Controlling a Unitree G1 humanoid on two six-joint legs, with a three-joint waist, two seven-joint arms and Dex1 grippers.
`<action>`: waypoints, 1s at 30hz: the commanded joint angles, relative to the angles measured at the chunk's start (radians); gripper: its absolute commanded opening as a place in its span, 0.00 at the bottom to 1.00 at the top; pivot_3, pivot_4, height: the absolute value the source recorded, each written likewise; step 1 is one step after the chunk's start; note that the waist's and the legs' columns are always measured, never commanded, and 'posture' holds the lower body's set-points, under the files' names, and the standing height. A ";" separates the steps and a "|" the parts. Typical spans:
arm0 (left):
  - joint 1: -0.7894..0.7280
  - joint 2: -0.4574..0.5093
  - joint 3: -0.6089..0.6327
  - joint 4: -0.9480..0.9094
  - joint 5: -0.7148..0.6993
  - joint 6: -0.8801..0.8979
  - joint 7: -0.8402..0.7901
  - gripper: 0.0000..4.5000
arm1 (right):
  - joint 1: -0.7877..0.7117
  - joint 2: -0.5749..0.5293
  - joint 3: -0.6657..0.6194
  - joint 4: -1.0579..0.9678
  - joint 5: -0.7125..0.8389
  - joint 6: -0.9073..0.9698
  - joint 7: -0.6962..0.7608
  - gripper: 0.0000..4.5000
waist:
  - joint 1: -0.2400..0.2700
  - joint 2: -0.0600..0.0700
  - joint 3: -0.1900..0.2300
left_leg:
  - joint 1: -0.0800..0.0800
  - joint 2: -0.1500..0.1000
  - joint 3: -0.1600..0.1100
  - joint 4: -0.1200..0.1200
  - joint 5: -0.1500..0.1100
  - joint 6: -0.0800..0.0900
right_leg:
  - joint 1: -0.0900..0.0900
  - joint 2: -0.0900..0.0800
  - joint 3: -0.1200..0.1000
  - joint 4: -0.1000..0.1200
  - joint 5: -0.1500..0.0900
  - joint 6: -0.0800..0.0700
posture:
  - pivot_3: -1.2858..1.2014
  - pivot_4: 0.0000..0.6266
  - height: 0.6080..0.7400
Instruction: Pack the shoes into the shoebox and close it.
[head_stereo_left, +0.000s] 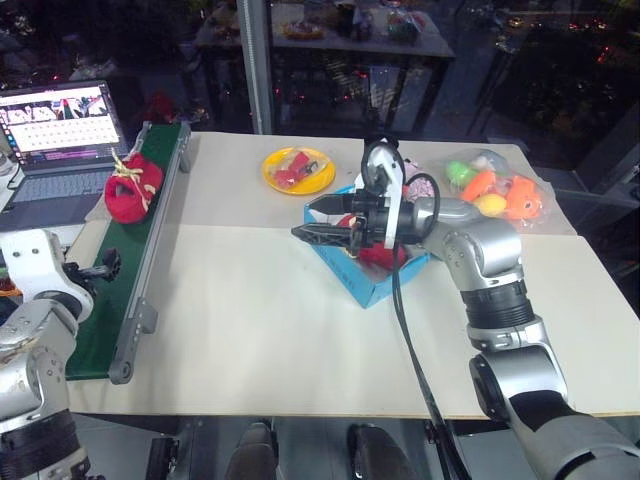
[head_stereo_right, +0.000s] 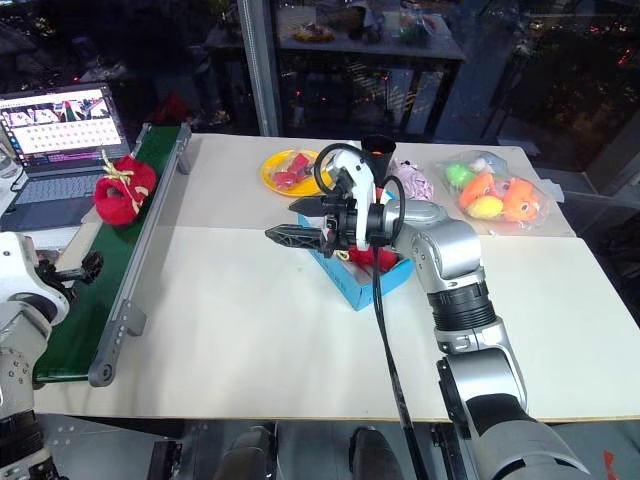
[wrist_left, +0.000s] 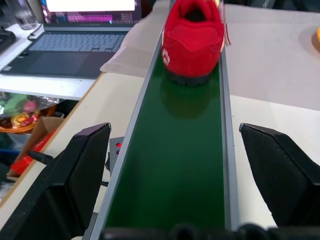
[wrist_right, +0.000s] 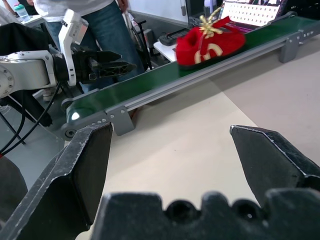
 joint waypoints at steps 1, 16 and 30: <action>-0.014 0.026 0.001 0.063 0.004 -0.077 -0.047 0.98 | -0.009 -0.025 -0.001 -0.072 0.012 0.021 -0.012 0.98 | 0.003 0.000 0.000 | 0.000 0.000 0.000 0.000 0.000 0.000 | 0.000 0.000 0.000 0.000 0.000 0.000 | 0.52 0.24 0.97; -0.065 0.016 -0.086 0.386 0.042 -0.330 -0.183 0.98 | 0.000 -0.058 -0.032 -0.171 0.052 0.101 -0.065 0.98 | 0.011 0.000 0.000 | 0.000 0.000 0.000 0.000 0.000 0.000 | -0.001 0.000 0.000 0.000 0.000 -0.001 | 0.52 0.24 0.97; -0.184 -0.019 -0.172 0.149 -0.075 -0.286 -0.221 0.60 | -0.022 0.007 -0.183 -0.152 0.178 0.184 -0.211 1.00 | 0.026 0.000 -0.001 | -0.002 0.000 0.000 0.001 0.000 0.000 | -0.001 -0.001 -0.001 0.000 0.000 -0.001 | 0.52 0.24 0.97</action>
